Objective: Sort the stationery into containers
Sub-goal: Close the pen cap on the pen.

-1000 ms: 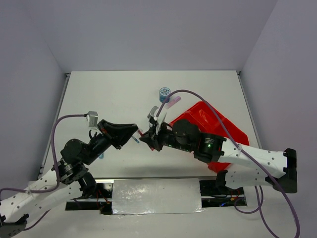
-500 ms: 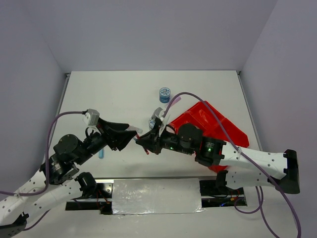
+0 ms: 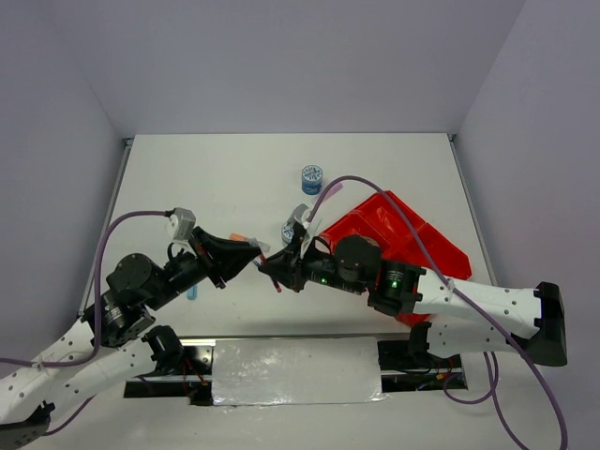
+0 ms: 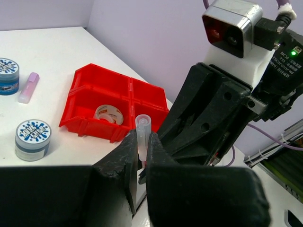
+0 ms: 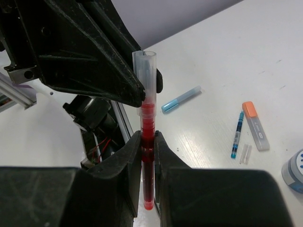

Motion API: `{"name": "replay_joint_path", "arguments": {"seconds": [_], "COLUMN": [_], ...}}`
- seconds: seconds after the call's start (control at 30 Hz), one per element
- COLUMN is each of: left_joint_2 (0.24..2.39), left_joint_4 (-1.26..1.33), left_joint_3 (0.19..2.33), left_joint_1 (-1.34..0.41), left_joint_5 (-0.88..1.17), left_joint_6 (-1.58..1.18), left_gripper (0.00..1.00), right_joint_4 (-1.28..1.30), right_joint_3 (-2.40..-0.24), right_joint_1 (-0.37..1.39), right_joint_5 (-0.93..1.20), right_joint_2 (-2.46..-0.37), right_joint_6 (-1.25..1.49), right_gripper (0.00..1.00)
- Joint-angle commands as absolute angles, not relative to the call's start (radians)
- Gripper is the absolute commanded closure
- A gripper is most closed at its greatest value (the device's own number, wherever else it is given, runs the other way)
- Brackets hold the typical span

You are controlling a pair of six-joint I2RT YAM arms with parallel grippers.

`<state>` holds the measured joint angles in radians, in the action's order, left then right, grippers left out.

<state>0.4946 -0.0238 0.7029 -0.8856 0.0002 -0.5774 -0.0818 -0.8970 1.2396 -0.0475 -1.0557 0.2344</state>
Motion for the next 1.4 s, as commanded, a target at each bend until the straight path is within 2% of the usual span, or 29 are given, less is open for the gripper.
{"name": "replay_joint_path", "arguments": {"seconds": [0.0,0.13,0.33,0.53,0.7,0.93,1.03,1.13,1.23,1.27,1.37], "left_joint_2": [0.520,0.522,0.485,0.511,0.546,0.612,0.606,0.563,0.532,0.516,0.496], "left_joint_4": [0.018,0.009,0.003,0.006,0.072,0.352,0.306,0.122,-0.125,-0.164,-0.284], "left_joint_3": [0.692,0.695,0.684,0.670,0.569,0.322,0.336,0.432,0.582,0.616,0.759], "left_joint_1": [-0.881,-0.881,-0.881,-0.881,-0.881,-0.879,-0.879,-0.881,-0.881,-0.881,-0.881], "left_joint_5": [0.011,0.005,-0.063,-0.026,0.026,0.173,0.140,-0.001,-0.259,-0.309,-0.474], "left_joint_6": [-0.540,-0.541,-0.555,-0.554,-0.575,-0.670,-0.670,-0.660,-0.673,-0.672,-0.696], "left_gripper": [0.89,0.97,0.99,1.00,1.00,1.00,1.00,1.00,0.74,0.52,0.12], "right_joint_4": [-0.155,-0.161,-0.176,-0.205,-0.238,-0.270,-0.271,-0.310,-0.308,-0.289,-0.216], "right_joint_3": [-0.914,-0.890,-0.862,-0.851,-0.886,-1.025,-0.987,-0.864,-0.754,-0.735,-0.686], "right_joint_1": [1.252,1.255,1.256,1.258,1.259,1.255,1.255,1.255,1.250,1.249,1.236], "right_joint_5": [-0.043,-0.037,-0.025,-0.067,-0.175,-0.213,-0.229,-0.259,-0.330,-0.339,-0.385], "right_joint_2": [-1.042,-1.031,-1.020,-0.982,-0.937,-0.997,-1.026,-1.016,-0.997,-0.994,-0.979], "right_joint_6": [0.244,0.244,0.250,0.262,0.233,0.154,0.129,0.107,0.110,0.112,0.129], "right_gripper": [1.00,1.00,1.00,1.00,1.00,1.00,1.00,1.00,1.00,1.00,1.00]}}
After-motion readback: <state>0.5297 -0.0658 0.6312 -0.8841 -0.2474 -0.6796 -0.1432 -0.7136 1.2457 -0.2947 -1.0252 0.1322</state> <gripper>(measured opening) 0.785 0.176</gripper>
